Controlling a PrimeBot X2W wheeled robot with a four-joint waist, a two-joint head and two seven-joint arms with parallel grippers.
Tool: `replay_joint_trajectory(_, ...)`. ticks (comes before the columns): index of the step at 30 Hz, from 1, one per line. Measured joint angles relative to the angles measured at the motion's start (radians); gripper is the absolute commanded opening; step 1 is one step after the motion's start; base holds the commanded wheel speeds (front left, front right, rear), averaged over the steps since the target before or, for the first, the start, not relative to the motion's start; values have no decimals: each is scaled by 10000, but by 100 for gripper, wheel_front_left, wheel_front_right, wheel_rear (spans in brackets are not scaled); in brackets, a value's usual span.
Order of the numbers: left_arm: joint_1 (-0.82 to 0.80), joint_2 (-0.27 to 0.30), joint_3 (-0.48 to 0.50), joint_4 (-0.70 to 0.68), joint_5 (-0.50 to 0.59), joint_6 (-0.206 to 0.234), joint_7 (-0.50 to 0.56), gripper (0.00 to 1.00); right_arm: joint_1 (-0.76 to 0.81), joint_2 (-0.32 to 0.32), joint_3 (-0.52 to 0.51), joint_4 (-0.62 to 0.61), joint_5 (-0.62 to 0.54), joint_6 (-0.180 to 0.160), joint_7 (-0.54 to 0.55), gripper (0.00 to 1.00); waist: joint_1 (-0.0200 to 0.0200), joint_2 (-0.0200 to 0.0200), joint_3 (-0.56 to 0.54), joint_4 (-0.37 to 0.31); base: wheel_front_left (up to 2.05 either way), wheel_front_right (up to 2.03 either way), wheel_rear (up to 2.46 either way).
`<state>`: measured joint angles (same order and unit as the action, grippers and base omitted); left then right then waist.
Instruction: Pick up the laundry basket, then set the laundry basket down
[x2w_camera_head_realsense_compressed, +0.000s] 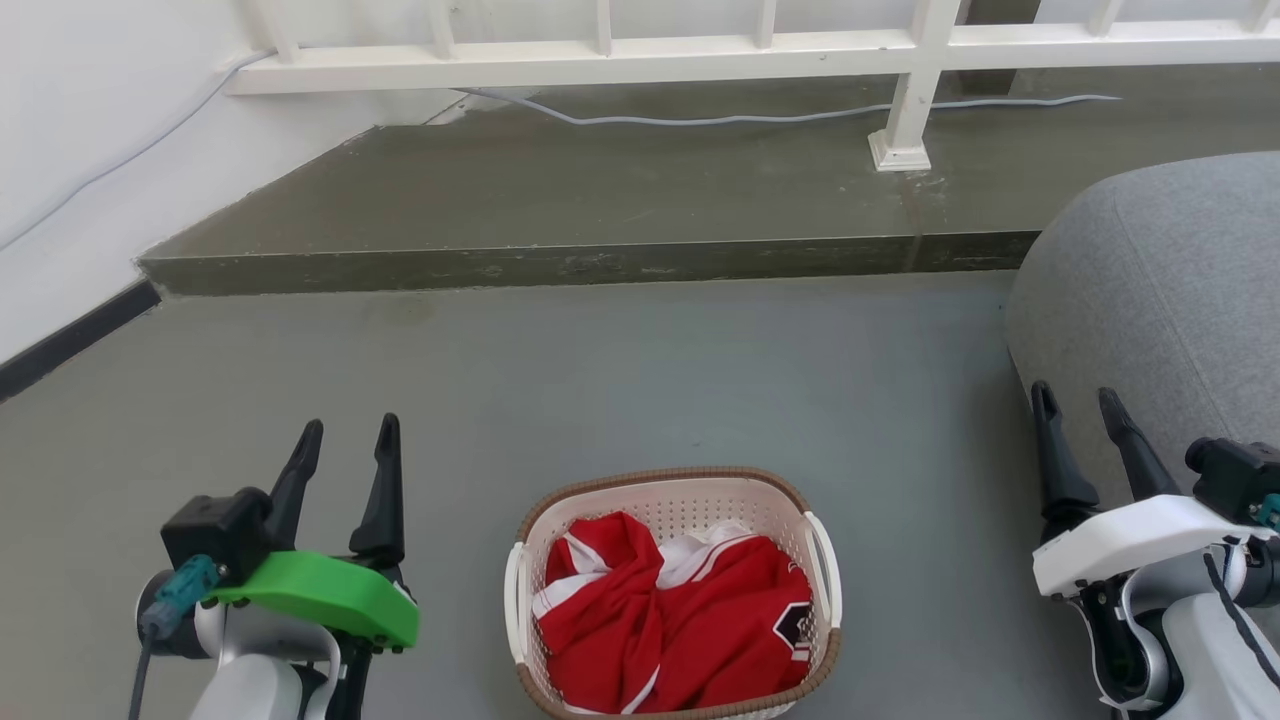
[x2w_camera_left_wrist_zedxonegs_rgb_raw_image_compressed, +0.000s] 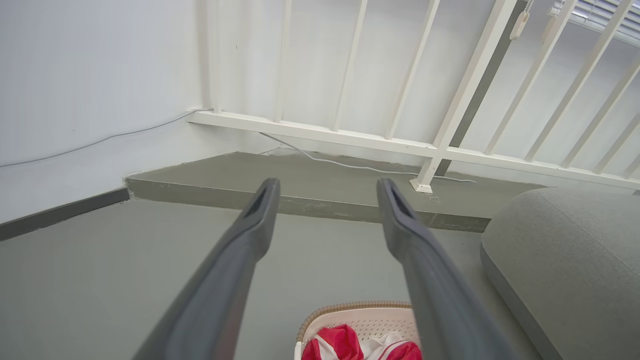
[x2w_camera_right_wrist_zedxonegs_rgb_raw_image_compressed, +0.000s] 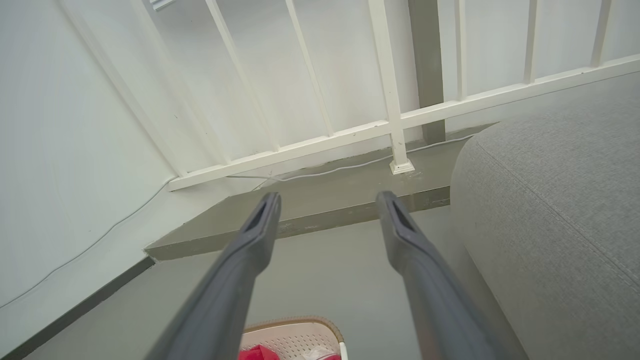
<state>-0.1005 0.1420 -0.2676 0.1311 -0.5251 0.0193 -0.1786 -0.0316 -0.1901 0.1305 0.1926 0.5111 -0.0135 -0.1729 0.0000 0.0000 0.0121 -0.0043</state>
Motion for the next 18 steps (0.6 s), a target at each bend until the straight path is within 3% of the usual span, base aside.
replay_joint_trajectory(18, 24, -190, -311, 625, 1708, 445, -119, 100, 25, -146, 468, 589, -2230, -238, -658, 100, 0, 0, 99, -7, 0, 0, 0)
